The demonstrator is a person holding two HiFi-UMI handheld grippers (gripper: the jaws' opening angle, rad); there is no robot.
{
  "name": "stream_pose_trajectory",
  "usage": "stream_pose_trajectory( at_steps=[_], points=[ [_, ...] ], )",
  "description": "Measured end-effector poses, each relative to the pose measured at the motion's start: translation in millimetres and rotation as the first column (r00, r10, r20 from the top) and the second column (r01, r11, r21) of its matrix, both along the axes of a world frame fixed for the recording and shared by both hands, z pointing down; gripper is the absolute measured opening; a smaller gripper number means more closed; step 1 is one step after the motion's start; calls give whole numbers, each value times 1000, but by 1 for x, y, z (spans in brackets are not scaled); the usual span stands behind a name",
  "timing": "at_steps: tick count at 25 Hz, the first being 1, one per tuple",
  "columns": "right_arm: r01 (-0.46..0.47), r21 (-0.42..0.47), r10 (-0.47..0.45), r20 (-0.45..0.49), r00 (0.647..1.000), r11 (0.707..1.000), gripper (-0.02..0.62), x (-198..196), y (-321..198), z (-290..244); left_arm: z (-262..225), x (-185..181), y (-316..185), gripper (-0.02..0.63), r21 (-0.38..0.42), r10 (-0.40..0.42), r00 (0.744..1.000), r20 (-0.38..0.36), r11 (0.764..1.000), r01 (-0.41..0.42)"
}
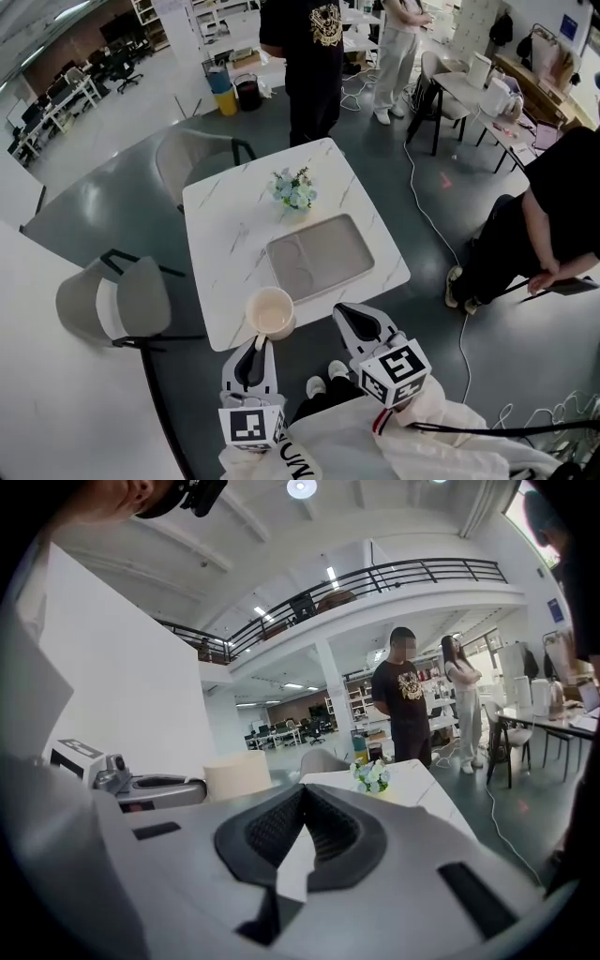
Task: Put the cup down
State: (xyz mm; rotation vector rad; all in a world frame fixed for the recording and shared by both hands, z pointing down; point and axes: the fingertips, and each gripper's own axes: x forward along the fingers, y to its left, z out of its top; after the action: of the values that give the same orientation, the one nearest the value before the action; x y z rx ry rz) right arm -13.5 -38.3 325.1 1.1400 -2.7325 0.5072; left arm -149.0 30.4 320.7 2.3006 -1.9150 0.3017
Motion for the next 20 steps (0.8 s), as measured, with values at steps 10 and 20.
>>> stream_pose_trajectory(
  at_steps=[10, 20],
  points=[
    [46, 4, -46, 30, 998, 999, 5, 14, -33, -4, -4, 21, -26, 51, -8, -50, 999, 17, 999, 51],
    [1, -30, -1, 25, 1000, 1000, 5, 14, -53, 12, 5, 13, -52, 51, -32, -17, 1000, 24, 999, 17]
  ],
)
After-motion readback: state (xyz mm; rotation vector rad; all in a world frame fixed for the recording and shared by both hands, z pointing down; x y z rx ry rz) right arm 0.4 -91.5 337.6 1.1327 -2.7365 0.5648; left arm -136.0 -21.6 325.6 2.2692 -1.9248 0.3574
